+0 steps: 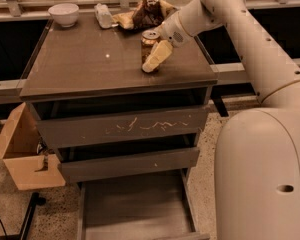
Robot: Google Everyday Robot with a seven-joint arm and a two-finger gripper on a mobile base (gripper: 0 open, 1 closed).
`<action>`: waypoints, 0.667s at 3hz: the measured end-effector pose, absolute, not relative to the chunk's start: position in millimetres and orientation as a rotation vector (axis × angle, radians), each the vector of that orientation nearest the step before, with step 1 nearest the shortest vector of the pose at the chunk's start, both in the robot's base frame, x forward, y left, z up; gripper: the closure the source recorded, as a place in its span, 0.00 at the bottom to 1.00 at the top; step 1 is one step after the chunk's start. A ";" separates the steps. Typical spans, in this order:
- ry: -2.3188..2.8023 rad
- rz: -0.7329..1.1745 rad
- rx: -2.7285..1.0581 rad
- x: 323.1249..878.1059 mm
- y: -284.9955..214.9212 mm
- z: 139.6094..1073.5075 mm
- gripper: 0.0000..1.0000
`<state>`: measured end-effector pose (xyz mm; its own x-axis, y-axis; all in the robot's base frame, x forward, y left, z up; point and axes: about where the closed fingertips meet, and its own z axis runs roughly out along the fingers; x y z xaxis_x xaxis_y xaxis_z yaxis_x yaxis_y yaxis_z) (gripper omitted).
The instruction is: Place orange can into bottom drawer
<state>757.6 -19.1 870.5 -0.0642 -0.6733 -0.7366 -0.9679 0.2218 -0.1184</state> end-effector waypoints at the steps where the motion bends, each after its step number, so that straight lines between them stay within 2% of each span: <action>1: 1.809 0.544 -1.521 757.6 -19.1 870.4 0.27; 2: 1.809 0.544 -1.521 757.6 -19.1 870.4 0.50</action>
Offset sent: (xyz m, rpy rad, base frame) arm 0.0000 0.0000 0.0000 0.0000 0.0000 0.0000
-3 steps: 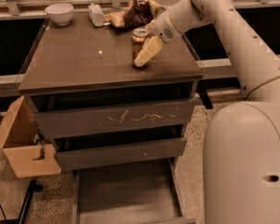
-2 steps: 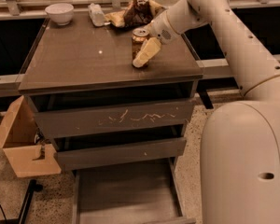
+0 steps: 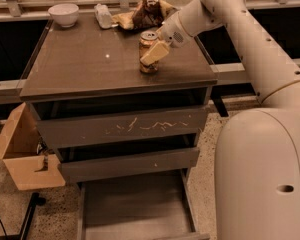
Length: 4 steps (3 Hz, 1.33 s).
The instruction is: Place orange can into bottom drawer
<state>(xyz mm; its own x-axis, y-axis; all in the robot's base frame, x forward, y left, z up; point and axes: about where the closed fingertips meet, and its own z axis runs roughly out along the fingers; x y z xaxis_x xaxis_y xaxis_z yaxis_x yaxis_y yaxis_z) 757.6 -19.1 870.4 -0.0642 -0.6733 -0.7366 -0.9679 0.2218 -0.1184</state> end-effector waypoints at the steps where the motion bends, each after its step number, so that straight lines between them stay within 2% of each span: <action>1: 1.809 0.544 -1.521 757.6 -19.0 870.4 0.73; 2: 1.809 0.544 -1.521 757.6 -19.0 870.3 1.00; 4: 1.793 0.576 -1.545 751.5 -11.4 881.9 1.00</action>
Offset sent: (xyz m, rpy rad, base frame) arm 0.0000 0.0000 0.0000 0.0000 0.0000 0.0000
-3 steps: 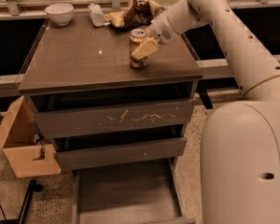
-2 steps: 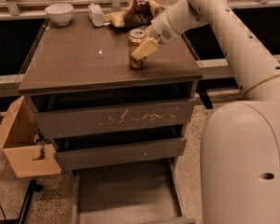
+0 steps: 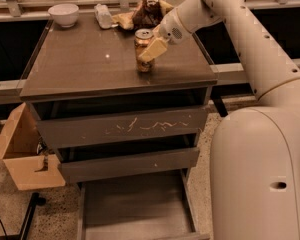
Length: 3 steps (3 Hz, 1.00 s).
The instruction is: Place orange can into bottom drawer
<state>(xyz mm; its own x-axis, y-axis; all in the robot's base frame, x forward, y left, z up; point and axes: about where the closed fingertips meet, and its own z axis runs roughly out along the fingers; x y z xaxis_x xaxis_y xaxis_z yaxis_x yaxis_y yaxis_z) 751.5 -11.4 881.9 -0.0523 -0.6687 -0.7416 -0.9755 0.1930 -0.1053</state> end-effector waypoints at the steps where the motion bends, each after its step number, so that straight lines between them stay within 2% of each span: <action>1: 1.774 0.573 -1.563 740.3 -13.9 907.3 1.00; 2: 1.774 0.539 -1.518 719.4 -37.0 939.7 1.00; 3: 1.775 0.493 -1.429 672.8 -66.6 966.4 1.00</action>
Offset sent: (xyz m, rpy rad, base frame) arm -0.0857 -0.0603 0.0787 0.0064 -0.0460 -0.0833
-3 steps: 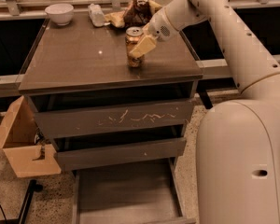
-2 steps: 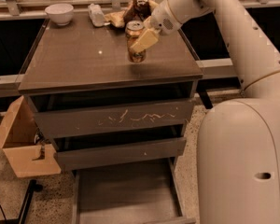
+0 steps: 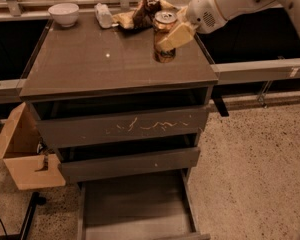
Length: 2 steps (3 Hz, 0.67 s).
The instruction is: Place orange can into bottom drawer
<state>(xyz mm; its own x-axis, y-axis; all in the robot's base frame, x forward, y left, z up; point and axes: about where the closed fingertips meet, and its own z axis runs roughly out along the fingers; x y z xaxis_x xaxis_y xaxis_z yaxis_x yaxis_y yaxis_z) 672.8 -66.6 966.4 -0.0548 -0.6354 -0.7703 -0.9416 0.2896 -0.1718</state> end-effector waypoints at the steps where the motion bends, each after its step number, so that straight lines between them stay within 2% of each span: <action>1: 1.731 0.428 -1.319 628.6 -83.2 994.8 1.00; 2: 1.724 0.462 -1.309 591.4 -68.7 976.3 1.00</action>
Offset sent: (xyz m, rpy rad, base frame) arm -0.1337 0.0189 -0.0340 0.0971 -0.0217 -0.0546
